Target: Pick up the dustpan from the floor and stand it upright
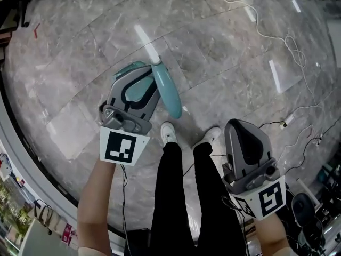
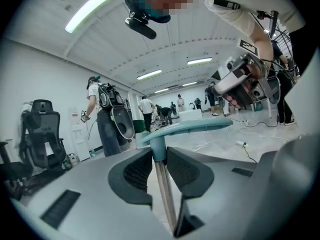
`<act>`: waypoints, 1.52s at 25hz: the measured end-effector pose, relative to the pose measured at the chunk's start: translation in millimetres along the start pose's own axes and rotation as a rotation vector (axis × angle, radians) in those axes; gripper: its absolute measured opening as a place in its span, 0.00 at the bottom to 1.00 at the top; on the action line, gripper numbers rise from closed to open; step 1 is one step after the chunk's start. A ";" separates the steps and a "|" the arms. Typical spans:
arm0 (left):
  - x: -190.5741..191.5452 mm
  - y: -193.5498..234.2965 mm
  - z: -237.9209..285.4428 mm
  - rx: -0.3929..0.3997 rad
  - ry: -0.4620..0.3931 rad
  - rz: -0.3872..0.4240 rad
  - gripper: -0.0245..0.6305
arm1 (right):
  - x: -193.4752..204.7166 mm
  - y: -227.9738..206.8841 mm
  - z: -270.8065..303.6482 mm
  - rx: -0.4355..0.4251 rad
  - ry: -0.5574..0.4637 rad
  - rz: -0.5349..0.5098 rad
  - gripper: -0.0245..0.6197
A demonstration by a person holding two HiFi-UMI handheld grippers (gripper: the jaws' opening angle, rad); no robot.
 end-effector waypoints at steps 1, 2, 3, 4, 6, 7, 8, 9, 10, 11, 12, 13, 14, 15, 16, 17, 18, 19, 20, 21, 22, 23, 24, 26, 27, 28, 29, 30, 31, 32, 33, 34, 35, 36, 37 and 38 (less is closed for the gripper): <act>5.1 3.2 -6.4 -0.021 0.003 -0.021 0.19 | 4.1 3.5 2.7 -0.006 0.015 -0.006 0.06; 8.4 3.5 -10.1 -0.036 0.009 -0.044 0.19 | 7.4 4.8 3.3 -0.014 0.032 -0.010 0.06; 9.9 1.9 -11.6 -0.044 0.013 -0.062 0.19 | 9.5 4.7 2.9 -0.021 0.048 -0.013 0.06; 10.0 -0.3 -12.0 -0.048 0.014 -0.071 0.19 | 10.5 3.9 2.7 -0.026 0.060 -0.016 0.06; 9.2 -4.8 -13.5 -0.054 0.013 -0.065 0.19 | 10.9 4.5 3.5 -0.035 0.067 -0.024 0.06; 8.9 -7.7 -15.5 -0.058 0.017 -0.056 0.19 | 11.1 6.6 3.4 -0.038 0.065 -0.029 0.06; 8.6 -10.9 -17.8 -0.061 0.024 -0.046 0.19 | 11.1 9.4 2.5 -0.041 0.061 -0.036 0.06; 7.7 -14.0 -19.5 -0.061 0.031 -0.031 0.19 | 10.9 12.3 1.4 -0.043 0.057 -0.043 0.06; 6.1 -15.8 -20.6 -0.058 0.038 -0.009 0.19 | 10.1 14.9 0.5 -0.044 0.053 -0.050 0.06; 4.1 -16.3 -21.5 -0.055 0.045 0.017 0.19 | 9.1 17.3 0.1 -0.045 0.049 -0.054 0.06; 2.3 -15.6 -22.8 -0.053 0.053 0.041 0.19 | 8.0 19.5 -0.1 -0.045 0.046 -0.054 0.06; 1.3 -14.3 -24.5 -0.054 0.063 0.056 0.19 | 6.9 21.4 -0.5 -0.045 0.042 -0.051 0.06; 1.0 -13.1 -25.9 -0.056 0.076 0.063 0.19 | 5.8 22.8 -1.5 -0.046 0.039 -0.049 0.06; 1.1 -12.4 -26.7 -0.058 0.089 0.071 0.19 | 4.6 23.6 -2.8 -0.045 0.035 -0.048 0.06; 1.2 -12.3 -26.7 -0.062 0.100 0.082 0.19 | 2.7 23.7 -4.3 -0.042 0.029 -0.048 0.06; 1.1 -12.4 -26.5 -0.069 0.107 0.094 0.19 | -0.1 23.5 -5.5 -0.037 0.018 -0.047 0.06; 1.0 -12.3 -26.7 -0.079 0.113 0.101 0.20 | -4.2 23.2 -6.3 -0.031 0.003 -0.044 0.06; 1.2 -12.1 -28.1 -0.090 0.121 0.103 0.21 | -8.5 23.3 -7.6 -0.025 -0.008 -0.042 0.06; 1.9 -11.9 -31.4 -0.100 0.133 0.101 0.21 | -11.5 23.9 -10.5 -0.025 -0.008 -0.046 0.06; 3.2 -12.4 -36.6 -0.106 0.148 0.097 0.21 | -13.6 25.8 -14.1 -0.028 -0.003 -0.050 0.06; 4.9 -13.2 -43.0 -0.110 0.166 0.089 0.21 | -15.6 28.5 -17.5 -0.031 -0.002 -0.053 0.06; 6.2 -13.9 -49.7 -0.116 0.183 0.079 0.20 | -17.9 31.3 -20.3 -0.034 -0.004 -0.056 0.06; 5.8 -14.4 -56.2 -0.128 0.197 0.067 0.20 | -20.8 33.7 -22.9 -0.036 -0.009 -0.060 0.06; -3.9 -15.2 -69.1 -0.168 0.214 0.040 0.07 | -30.9 38.2 -29.9 -0.040 -0.022 -0.074 0.06; -14.1 -15.1 -76.3 -0.190 0.213 0.030 0.06 | -38.3 41.6 -34.7 -0.041 -0.030 -0.080 0.06; -27.5 -13.6 -84.5 -0.208 0.208 0.023 0.06 | -47.5 46.3 -39.4 -0.042 -0.044 -0.084 0.06; -43.7 -10.4 -93.8 -0.222 0.204 0.021 0.06 | -58.3 52.7 -43.5 -0.043 -0.063 -0.083 0.06; -62.7 -5.9 -104.1 -0.232 0.197 0.024 0.06 | -70.1 60.2 -47.9 -0.046 -0.079 -0.085 0.06; -84.5 -1.2 -114.7 -0.235 0.186 0.030 0.06 | -81.9 68.1 -53.8 -0.052 -0.084 -0.096 0.06; -108.4 2.6 -125.2 -0.233 0.170 0.035 0.06 | -94.5 76.2 -61.0 -0.060 -0.087 -0.109 0.06; -133.1 4.6 -135.1 -0.232 0.148 0.024 0.06 | -108.1 84.4 -68.8 -0.070 -0.099 -0.116 0.06; -156.9 4.8 -144.5 -0.244 0.117 -0.024 0.06 | -121.3 91.9 -77.0 -0.082 -0.108 -0.120 0.06; -179.0 3.9 -153.3 -0.278 0.076 -0.126 0.06 | -132.9 98.6 -85.3 -0.095 -0.105 -0.128 0.06; -200.0 2.9 -161.6 -0.324 0.029 -0.251 0.06 | -143.3 105.4 -93.2 -0.108 -0.097 -0.138 0.06; -220.6 3.0 -170.0 -0.359 -0.009 -0.337 0.06 | -153.2 112.7 -100.7 -0.117 -0.094 -0.147 0.06; -240.3 4.4 -178.9 -0.370 -0.034 -0.360 0.06 | -162.6 120.5 -108.4 -0.123 -0.096 -0.153 0.06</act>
Point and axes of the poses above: the fingertips, and each gripper's own axes: z forward along the fingers, y to its left, x out of its underside, the point moved 10 cm from there along -z, backward along the fingers, and after that the axes turned 8 degrees about z, right-handed, at the moved point
